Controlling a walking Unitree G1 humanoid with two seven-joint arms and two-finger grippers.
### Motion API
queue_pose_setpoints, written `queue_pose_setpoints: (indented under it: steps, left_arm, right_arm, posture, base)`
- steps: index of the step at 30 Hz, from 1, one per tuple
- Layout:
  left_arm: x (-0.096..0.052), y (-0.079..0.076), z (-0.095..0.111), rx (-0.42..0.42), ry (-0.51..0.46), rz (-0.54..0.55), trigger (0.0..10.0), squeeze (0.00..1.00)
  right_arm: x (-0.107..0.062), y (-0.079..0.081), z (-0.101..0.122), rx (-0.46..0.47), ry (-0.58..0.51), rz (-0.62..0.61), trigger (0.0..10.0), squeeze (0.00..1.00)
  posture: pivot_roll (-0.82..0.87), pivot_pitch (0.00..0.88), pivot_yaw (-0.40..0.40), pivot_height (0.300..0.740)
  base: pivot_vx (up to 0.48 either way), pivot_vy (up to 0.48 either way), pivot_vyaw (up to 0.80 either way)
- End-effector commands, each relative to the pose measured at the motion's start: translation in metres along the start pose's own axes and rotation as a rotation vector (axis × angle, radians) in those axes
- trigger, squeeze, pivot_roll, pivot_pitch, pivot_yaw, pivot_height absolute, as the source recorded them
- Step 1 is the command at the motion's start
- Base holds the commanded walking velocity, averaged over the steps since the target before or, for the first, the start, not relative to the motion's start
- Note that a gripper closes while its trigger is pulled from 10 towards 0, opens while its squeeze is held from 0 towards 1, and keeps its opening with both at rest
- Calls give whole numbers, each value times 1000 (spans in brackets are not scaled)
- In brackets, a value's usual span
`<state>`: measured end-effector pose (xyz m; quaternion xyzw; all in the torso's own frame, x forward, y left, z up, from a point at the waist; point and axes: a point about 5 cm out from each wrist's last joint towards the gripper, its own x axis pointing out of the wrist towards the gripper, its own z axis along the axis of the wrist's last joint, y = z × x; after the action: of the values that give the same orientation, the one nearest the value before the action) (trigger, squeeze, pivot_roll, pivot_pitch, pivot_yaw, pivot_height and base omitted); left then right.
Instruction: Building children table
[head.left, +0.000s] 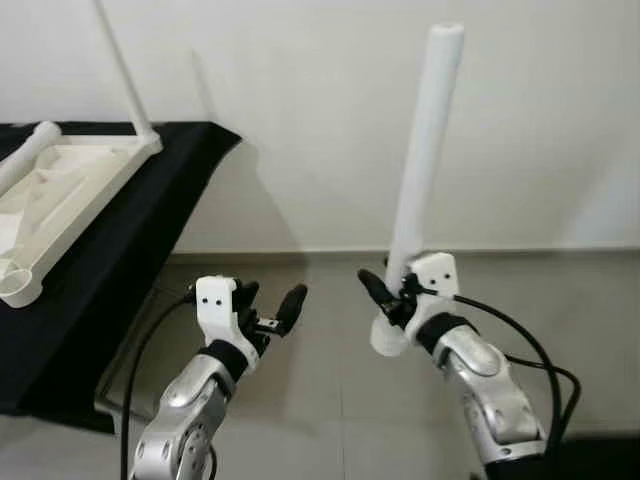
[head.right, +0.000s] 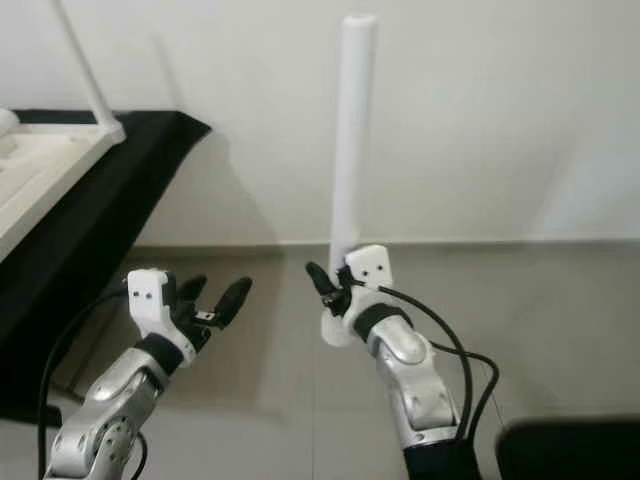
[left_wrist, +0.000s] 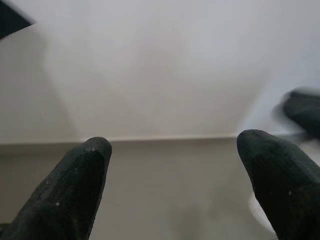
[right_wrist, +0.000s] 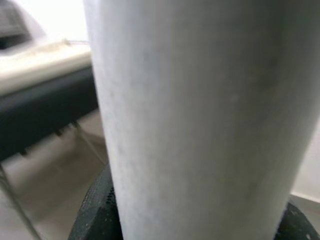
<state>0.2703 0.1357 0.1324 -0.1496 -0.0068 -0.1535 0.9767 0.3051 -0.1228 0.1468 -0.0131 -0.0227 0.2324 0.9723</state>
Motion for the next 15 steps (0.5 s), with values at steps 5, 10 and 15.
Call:
queue_pose_setpoints:
  steps: [5, 10, 15]
  left_arm:
    - [1, -6, 0, 19, -2, -30, 10000, 0]
    - [1, -7, 1, 24, -5, -40, 10000, 0]
    - [4, -11, 6, 28, -25, -57, 10000, 0]
  right_arm:
    - [-5, -8, -3, 2, 1, -24, 10000, 0]
    - [-3, -9, 1, -5, -15, -20, 10000, 0]
    - [1, -13, 17, -28, -63, 2, 10000, 0]
  posture:
    - [-45, 90, 43, 740]
    - [-39, 84, 43, 740]
    - [-39, 80, 40, 740]
  base:
    - [423, 0, 0]
    - [418, 0, 0]
    - [420, 0, 0]
